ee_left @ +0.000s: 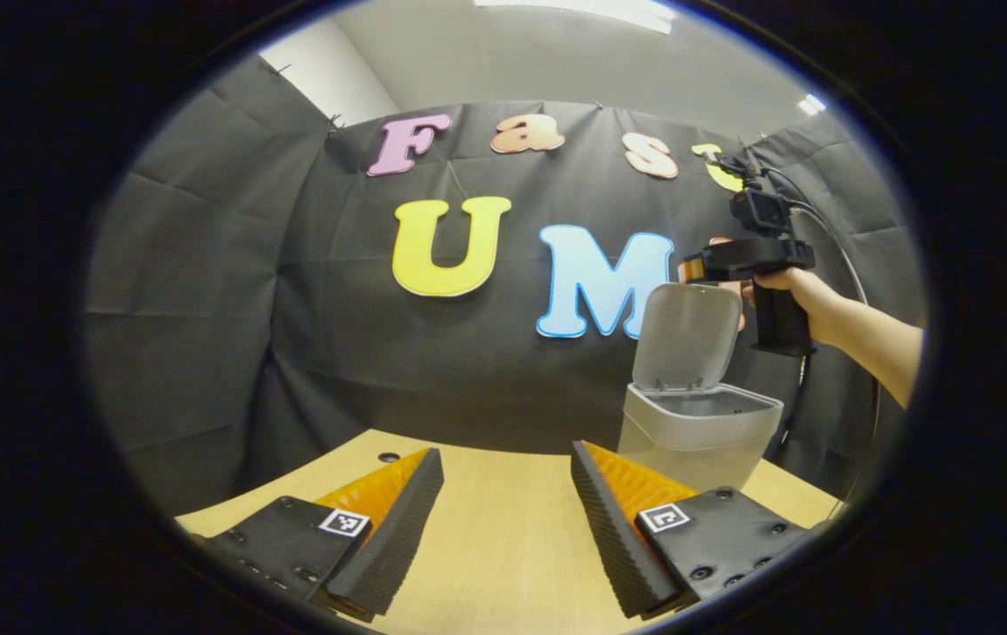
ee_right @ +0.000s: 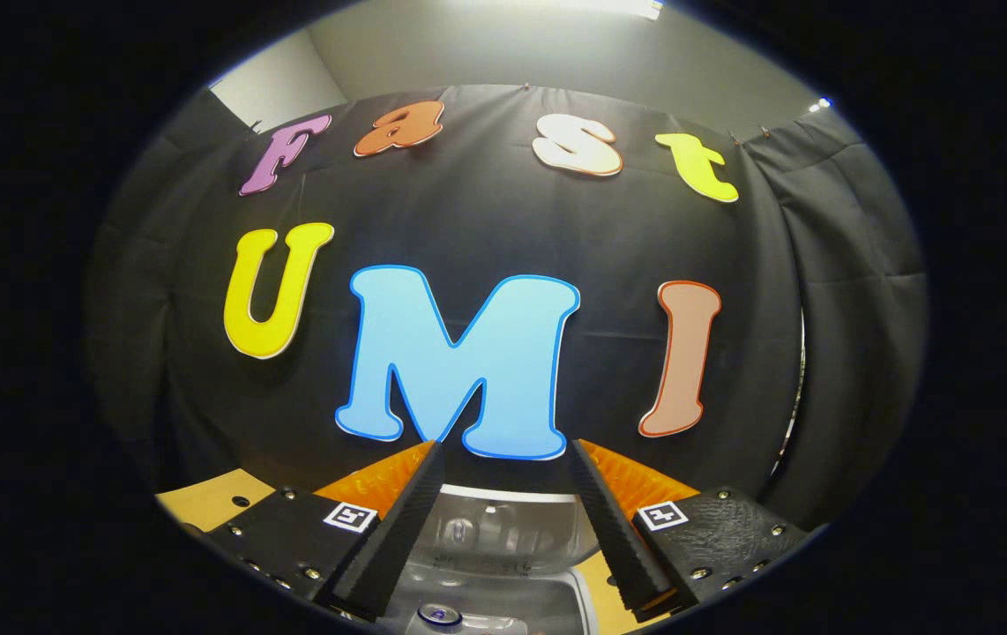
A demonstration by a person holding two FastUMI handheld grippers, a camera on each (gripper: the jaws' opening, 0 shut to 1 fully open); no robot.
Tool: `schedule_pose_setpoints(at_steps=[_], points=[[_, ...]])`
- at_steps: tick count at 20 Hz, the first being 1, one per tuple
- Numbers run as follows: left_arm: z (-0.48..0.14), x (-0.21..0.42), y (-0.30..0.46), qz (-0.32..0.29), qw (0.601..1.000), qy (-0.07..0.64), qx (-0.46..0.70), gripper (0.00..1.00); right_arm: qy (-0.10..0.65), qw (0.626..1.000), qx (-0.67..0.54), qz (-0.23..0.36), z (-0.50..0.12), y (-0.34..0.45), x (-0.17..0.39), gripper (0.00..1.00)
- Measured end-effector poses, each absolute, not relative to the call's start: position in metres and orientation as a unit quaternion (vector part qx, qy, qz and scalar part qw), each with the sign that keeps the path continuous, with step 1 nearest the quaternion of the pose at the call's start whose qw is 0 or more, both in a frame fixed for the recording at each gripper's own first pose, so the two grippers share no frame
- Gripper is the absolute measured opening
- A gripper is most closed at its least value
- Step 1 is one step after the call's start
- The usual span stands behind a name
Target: Press the lid of the desktop garbage bin to open it, pick up the crumpled paper on the desktop and throw it into the bin, then pick up the pop can on the desktop and drop it into the bin, and finally close the garbage bin lid.
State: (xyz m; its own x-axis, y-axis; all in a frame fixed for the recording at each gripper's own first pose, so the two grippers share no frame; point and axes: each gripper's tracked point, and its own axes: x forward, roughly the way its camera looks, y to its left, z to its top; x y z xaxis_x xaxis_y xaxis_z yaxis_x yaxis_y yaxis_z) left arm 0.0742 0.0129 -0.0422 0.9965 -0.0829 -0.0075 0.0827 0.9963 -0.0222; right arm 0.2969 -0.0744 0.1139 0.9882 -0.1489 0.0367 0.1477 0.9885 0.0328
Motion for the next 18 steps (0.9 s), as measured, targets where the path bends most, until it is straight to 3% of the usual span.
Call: schedule_pose_setpoints(at_steps=[7,18], points=[[-0.042,0.069,-0.001,-0.049,0.999,0.005,-0.011,0.95,0.005,0.998,0.022,-0.054,0.089,-0.063,0.254,0.92],[-0.044,0.065,-0.006,-0.044,0.999,0.007,-0.004,0.95,0.07,0.994,0.08,-0.036,0.027,-0.046,0.231,0.92]])
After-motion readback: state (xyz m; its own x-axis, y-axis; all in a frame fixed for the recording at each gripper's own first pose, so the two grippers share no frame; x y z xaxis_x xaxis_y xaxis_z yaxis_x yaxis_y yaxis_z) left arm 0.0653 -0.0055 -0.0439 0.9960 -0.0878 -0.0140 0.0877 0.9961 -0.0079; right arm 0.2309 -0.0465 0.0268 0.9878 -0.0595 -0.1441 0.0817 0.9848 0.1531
